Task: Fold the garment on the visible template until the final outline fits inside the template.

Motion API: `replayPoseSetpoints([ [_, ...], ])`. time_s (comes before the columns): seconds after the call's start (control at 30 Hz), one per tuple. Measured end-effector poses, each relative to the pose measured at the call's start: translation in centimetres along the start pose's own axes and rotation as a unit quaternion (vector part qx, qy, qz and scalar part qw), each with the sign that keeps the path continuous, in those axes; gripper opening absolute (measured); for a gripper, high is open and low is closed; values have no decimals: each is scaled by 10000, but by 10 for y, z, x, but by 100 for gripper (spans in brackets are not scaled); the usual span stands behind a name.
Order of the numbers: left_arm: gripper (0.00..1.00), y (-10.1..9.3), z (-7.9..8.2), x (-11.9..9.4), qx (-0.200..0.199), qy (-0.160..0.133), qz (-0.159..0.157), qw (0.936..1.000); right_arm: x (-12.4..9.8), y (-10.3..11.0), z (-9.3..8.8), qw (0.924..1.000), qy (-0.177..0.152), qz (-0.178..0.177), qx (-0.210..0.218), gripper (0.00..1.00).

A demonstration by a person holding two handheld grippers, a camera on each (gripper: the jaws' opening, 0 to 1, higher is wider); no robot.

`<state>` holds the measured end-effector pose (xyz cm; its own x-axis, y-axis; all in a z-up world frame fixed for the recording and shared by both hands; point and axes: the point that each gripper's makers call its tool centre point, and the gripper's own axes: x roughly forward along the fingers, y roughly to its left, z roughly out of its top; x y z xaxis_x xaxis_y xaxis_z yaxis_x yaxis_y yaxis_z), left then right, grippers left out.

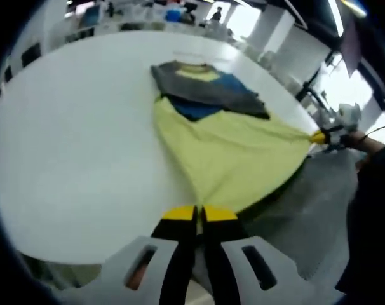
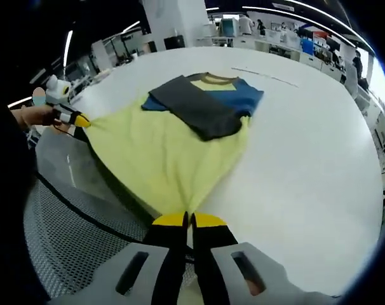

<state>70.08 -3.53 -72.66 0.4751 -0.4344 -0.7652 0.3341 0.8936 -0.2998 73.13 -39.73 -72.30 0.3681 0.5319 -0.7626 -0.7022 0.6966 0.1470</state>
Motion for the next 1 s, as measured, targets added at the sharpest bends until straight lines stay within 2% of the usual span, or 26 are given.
replayPoseSetpoints([
  [0.4,0,-8,-4,-14,-23,-14,-13,10000,-13,10,3,9999,-13,15,-171,3],
  [0.8,0,-18,3,-39,-237,-202,-181,9994,-32,23,4,9996,-73,88,-240,3],
  [1.0,0,-25,-6,-49,-85,-94,-306,9995,-39,29,3,9995,-47,167,-277,3],
])
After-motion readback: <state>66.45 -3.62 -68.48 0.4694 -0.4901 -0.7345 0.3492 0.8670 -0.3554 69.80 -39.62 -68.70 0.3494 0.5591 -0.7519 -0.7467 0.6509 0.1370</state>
